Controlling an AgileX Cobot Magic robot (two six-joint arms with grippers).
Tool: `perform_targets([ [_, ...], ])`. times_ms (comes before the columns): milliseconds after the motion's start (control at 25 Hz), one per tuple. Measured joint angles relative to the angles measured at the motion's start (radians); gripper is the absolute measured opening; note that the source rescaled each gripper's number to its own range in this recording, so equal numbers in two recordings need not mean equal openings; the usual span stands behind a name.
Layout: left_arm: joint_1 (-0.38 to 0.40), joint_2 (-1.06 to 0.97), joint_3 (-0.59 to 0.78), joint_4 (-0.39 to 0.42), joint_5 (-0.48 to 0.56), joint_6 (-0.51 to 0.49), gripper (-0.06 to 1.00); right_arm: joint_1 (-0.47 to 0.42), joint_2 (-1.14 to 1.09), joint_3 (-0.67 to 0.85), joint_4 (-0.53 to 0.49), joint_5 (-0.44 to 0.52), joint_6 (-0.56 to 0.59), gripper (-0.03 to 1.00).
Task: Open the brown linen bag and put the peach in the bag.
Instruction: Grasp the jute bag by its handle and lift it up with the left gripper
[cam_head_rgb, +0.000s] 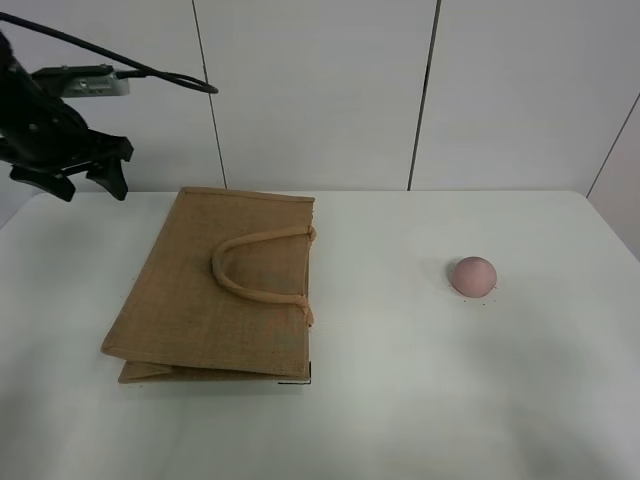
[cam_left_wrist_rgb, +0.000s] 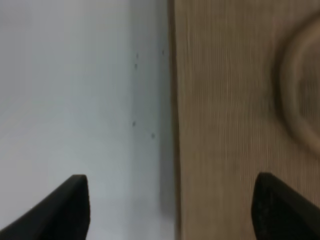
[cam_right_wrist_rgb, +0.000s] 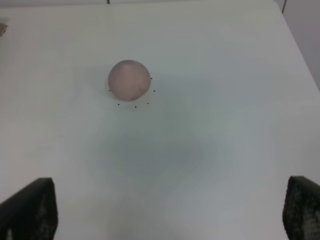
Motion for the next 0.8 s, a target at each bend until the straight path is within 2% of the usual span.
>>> perform_targets([
  [200,-0.082,0.18,-0.155,0.0,0.078,-0.072,0.99,0.0,0.0,0.0,0.0,0.0,0.0,1.0],
  [360,-0.151,0.269,-0.22,-0.001,0.096,-0.132,0.99,0.0,0.0,0.0,0.0,0.0,0.0,1.0],
  [600,-0.216,0.345,-0.246,-0.007,0.082,-0.191,0.99,0.0,0.0,0.0,0.0,0.0,0.0,1.0],
  [800,-0.229,0.409,-0.246,-0.062,0.05,-0.209,0.99,0.0,0.0,0.0,0.0,0.0,0.0,1.0],
])
